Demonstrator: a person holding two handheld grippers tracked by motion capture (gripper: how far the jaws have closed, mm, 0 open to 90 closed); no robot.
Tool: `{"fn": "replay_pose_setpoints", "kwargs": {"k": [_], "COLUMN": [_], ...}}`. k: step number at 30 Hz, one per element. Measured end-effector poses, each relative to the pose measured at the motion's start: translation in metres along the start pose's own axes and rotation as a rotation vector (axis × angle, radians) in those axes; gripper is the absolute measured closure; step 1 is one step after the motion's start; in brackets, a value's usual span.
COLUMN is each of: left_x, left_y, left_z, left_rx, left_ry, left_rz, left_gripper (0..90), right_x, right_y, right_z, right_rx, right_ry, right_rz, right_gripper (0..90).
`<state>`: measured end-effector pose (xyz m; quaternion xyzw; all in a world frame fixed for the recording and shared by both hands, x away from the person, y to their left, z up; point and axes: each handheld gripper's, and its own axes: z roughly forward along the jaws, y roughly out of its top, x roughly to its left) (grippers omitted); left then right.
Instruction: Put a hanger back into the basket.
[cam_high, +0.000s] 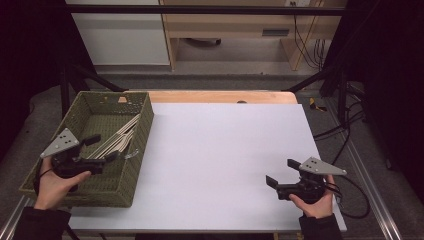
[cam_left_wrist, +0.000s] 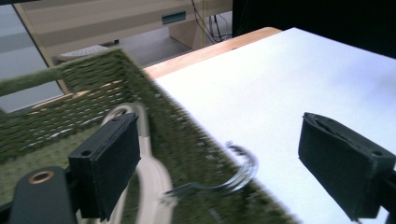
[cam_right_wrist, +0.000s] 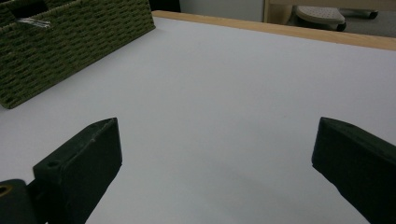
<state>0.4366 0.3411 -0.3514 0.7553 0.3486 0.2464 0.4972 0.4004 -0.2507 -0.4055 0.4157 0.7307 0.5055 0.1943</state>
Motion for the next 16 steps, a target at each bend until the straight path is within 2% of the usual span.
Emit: {"fn": "replay_pose_setpoints", "kwargs": {"k": [5, 8, 11, 14, 16], "left_x": [-0.026, -0.038, -0.048, -0.055, -0.058], "left_y": [0.000, -0.003, -0.006, -0.008, -0.012], "left_z": [0.006, 0.011, 0.016, 0.020, 0.022], "left_rx": [-0.044, -0.053, -0.058, -0.049, -0.055], "left_ry": [-0.030, -0.058, -0.085, -0.093, -0.105], "left_rz": [-0.011, -0.010, -0.001, 0.009, -0.005], "left_gripper": [12.0, 11.9, 11.9, 11.6, 11.5], "right_x": [-0.001, 0.000, 0.000, 0.000, 0.000], "right_y": [0.000, 0.000, 0.000, 0.000, 0.000], "right_z": [-0.002, -0.002, -0.003, -0.004, -0.004], "right_rx": [-0.011, -0.013, -0.018, -0.021, -0.026], "right_ry": [0.014, 0.016, 0.022, 0.026, 0.027], "right_rz": [0.001, 0.001, -0.004, -0.001, -0.001], "right_gripper": [2.2, 2.2, 2.2, 2.2, 2.2]}}
